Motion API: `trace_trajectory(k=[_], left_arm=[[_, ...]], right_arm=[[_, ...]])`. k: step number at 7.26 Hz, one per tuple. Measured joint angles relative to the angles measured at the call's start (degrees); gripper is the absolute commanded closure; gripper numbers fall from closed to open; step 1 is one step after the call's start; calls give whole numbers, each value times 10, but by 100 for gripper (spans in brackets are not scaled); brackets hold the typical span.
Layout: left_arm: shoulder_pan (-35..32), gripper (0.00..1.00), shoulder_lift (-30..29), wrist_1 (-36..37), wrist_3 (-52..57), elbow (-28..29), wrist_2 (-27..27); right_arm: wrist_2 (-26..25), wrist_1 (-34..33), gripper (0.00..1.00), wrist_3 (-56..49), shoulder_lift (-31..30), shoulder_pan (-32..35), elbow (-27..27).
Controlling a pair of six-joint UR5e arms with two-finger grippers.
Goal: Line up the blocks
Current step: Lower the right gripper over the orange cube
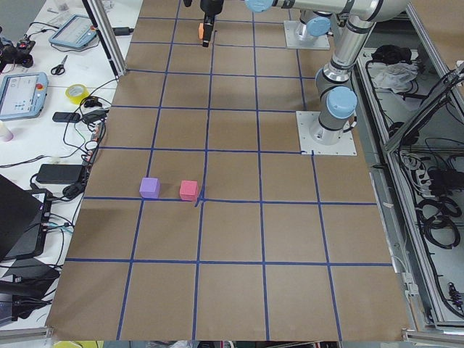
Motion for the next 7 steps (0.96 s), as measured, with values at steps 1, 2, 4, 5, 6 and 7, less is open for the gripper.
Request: trace_trajectory(k=[1, 2, 4, 5, 6, 7], left_arm=[[0, 0, 0, 0, 0, 0, 1], [0, 0, 0, 0, 0, 0, 1], [0, 0, -1, 0, 0, 0, 1], [0, 0, -1, 0, 0, 0, 1], [0, 0, -1, 0, 0, 0, 1], [0, 0, -1, 0, 0, 0, 0]], right_arm=[[2, -3, 0, 1, -2, 0, 0], [1, -4, 0, -1, -3, 0, 0], [-4, -4, 0, -7, -4, 0, 1], [-5, -4, 0, -6, -4, 0, 2], [-6, -5, 0, -4, -3, 0, 2], [-6, -6, 0, -5, 0, -1, 3]])
